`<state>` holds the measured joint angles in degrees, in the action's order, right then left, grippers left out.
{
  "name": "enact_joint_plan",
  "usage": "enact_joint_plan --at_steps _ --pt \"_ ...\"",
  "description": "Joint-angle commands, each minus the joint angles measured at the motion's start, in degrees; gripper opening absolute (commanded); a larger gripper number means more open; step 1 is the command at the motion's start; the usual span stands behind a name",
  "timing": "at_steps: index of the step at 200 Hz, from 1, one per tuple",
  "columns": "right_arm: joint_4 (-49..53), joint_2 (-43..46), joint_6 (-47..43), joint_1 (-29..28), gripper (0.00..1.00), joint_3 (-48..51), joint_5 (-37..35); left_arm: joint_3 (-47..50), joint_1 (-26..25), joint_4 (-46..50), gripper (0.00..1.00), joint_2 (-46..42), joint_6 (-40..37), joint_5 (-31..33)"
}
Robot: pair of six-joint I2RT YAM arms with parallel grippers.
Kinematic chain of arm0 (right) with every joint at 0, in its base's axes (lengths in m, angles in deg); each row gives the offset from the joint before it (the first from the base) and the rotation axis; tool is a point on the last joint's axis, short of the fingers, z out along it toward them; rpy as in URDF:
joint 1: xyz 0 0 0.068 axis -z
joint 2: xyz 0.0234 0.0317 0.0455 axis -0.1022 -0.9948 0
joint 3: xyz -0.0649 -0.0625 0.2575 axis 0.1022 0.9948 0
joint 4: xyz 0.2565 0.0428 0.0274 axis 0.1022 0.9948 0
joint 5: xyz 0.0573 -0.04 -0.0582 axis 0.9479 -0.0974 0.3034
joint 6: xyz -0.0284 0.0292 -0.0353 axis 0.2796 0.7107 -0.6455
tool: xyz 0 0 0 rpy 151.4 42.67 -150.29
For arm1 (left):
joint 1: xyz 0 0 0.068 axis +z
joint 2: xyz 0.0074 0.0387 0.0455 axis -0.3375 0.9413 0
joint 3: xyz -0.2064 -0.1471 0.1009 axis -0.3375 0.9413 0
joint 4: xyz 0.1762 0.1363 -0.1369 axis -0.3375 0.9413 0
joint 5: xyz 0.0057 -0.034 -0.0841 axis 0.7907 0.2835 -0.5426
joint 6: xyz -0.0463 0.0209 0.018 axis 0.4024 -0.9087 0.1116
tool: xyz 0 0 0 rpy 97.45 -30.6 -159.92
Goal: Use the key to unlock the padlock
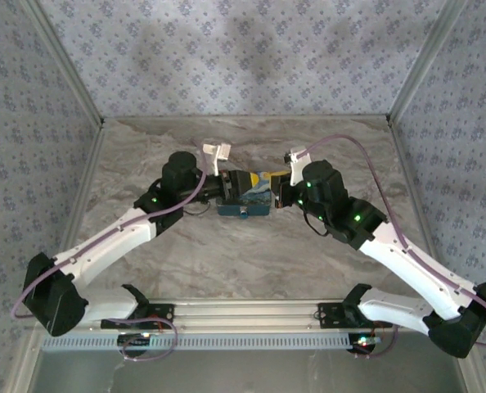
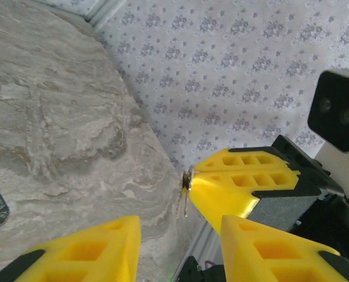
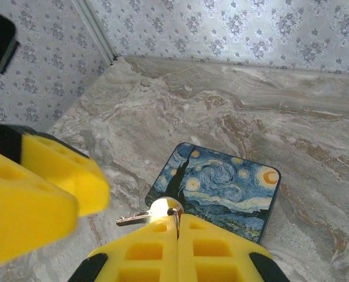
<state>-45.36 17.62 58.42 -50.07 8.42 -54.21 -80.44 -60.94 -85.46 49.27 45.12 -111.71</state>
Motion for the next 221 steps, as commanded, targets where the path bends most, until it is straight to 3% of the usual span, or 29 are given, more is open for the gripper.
enact_joint_plan --at_steps 1,76,138,221 --pt "0.13 0.35 1.76 -0.44 0.0 -2.25 -1.07 -2.53 -0.91 -1.48 0.32 0.98 -1.17 -0.72" --pt "-0.12 -0.19 2.53 -0.55 0.0 -2.38 -0.18 -4.35 -1.94 -1.95 0.28 2.96 -1.87 -0.6" --pt "0.2 0.74 2.62 -0.53 0.0 -1.63 0.61 -5.93 -1.9 0.4 0.14 3.42 -4.03 0.97" --pt "0.0 1.17 2.62 -0.44 0.0 -0.81 1.45 -6.48 -1.92 1.89 0.13 3.03 -5.25 1.96"
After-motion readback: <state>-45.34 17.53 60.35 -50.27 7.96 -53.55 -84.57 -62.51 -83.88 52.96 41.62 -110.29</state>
